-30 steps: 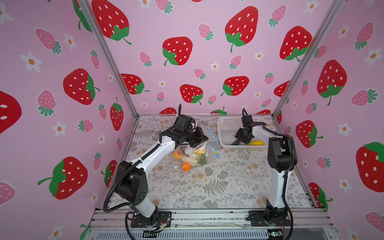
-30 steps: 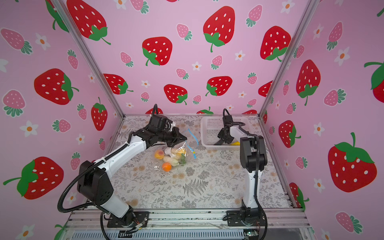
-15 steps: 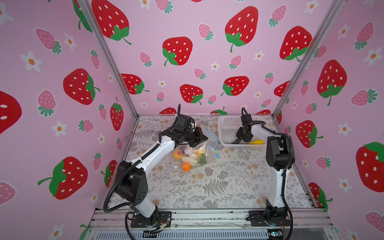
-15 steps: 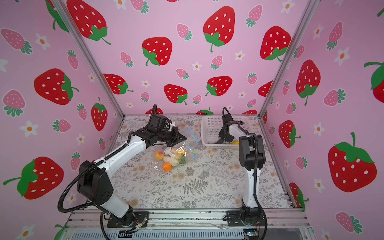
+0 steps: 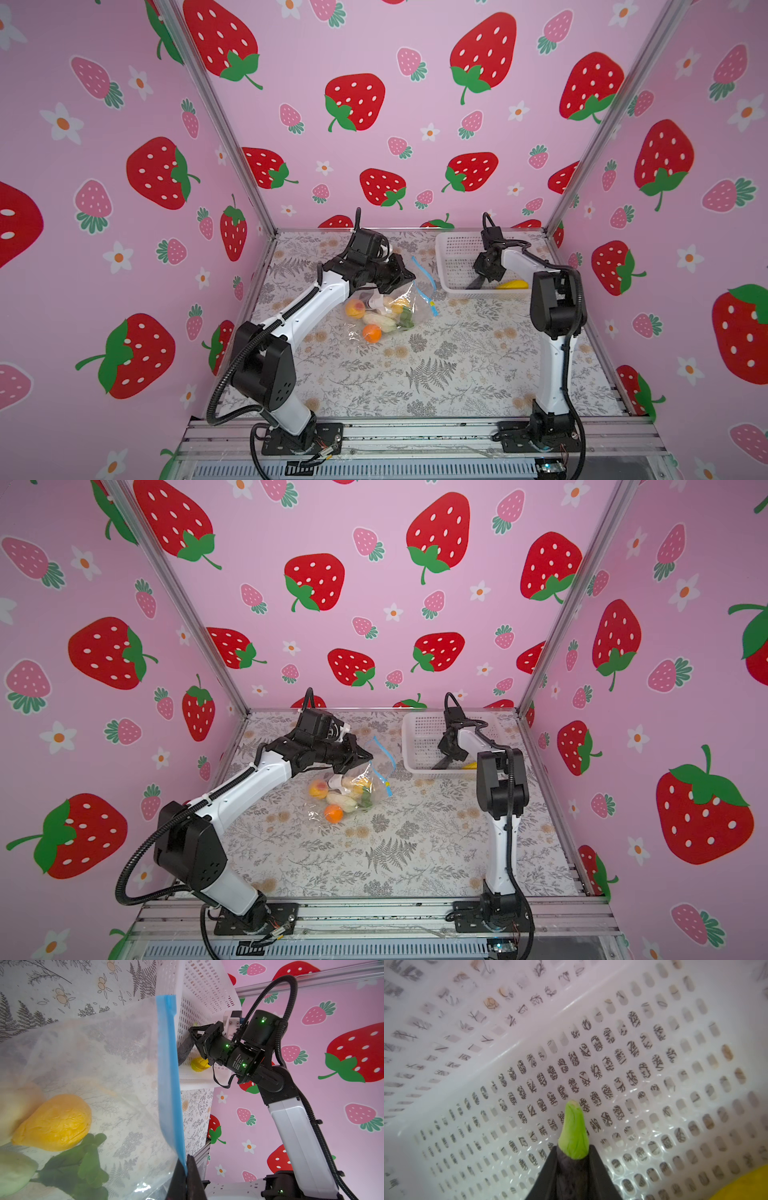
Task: Place the food in the zip-top bag and seal the zipper
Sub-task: 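Lower the right gripper onto the dark eggplant in the basket and close, then lift the dark eggplant with the right gripper and carry it toward the bag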
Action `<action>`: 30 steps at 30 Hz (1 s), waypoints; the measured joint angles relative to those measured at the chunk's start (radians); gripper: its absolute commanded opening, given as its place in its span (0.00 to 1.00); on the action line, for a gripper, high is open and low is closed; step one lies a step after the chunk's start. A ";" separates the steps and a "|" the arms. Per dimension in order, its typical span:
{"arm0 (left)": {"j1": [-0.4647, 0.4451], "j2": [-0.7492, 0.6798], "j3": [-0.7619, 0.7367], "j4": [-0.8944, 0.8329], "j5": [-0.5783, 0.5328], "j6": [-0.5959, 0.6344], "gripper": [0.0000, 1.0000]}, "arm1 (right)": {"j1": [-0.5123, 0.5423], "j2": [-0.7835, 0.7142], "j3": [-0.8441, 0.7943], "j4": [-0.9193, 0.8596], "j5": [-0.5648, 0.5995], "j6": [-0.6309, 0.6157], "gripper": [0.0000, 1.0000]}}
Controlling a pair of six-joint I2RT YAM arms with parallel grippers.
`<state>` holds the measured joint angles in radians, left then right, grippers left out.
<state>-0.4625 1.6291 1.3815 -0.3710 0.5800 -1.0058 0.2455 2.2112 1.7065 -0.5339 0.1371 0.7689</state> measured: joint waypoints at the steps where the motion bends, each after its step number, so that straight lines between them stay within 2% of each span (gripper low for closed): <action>1: 0.000 0.000 0.000 0.000 0.000 0.000 0.00 | 0.000 0.000 0.000 0.000 0.000 -0.001 0.24; 18: 0.001 0.000 0.000 0.000 0.000 0.000 0.00 | 0.000 -0.008 0.000 0.002 -0.010 -0.004 0.21; 30: 0.001 0.000 -0.001 0.000 -0.004 0.000 0.00 | 0.005 -0.095 0.030 0.000 -0.014 0.019 0.22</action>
<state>-0.4618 1.6291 1.3804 -0.3710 0.5762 -1.0054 0.2501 2.1162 1.7367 -0.5335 0.1226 0.7883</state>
